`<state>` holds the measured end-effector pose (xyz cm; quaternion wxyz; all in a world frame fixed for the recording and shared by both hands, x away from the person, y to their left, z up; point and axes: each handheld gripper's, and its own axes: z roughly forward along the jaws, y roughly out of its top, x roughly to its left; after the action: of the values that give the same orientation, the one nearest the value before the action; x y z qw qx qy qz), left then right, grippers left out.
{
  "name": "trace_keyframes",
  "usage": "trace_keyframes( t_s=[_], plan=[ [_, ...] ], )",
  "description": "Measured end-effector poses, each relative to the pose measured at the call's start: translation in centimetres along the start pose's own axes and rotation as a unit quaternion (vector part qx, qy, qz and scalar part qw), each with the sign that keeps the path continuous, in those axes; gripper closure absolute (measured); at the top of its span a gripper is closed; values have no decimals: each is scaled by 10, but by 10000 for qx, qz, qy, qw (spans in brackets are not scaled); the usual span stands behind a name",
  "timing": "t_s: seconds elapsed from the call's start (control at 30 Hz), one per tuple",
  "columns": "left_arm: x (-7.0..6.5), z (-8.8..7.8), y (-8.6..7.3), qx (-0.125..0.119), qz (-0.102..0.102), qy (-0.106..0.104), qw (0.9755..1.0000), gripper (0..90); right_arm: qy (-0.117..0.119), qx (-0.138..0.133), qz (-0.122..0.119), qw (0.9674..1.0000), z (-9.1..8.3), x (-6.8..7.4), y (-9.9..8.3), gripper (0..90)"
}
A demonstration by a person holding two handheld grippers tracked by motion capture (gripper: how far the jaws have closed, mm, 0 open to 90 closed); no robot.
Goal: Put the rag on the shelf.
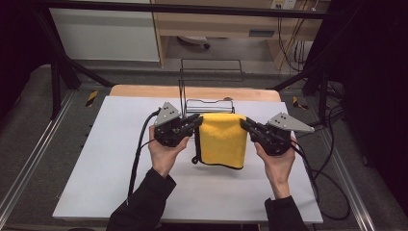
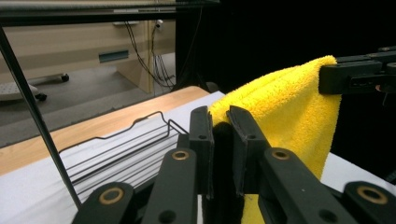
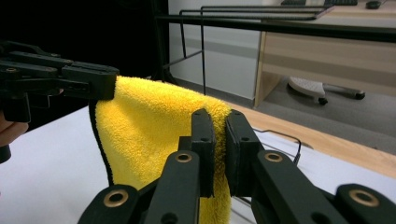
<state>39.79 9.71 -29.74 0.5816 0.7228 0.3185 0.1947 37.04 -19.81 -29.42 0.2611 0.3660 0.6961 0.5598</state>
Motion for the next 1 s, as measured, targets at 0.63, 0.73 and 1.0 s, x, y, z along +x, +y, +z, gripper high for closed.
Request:
trace_keyframes(
  t_s=[0.63,0.73,1.0],
  plan=[
    [7,-8,23,-416,-13,158,9990,798,-88,-431,-113,9990,4,7,24,837],
    [7,-9,27,-486,-24,185,9986,798,-100,-509,-107,9986,5,7,28,837],
    [8,-10,35,-635,17,246,9977,798,-147,-690,-140,9974,7,8,34,837]
  ],
)
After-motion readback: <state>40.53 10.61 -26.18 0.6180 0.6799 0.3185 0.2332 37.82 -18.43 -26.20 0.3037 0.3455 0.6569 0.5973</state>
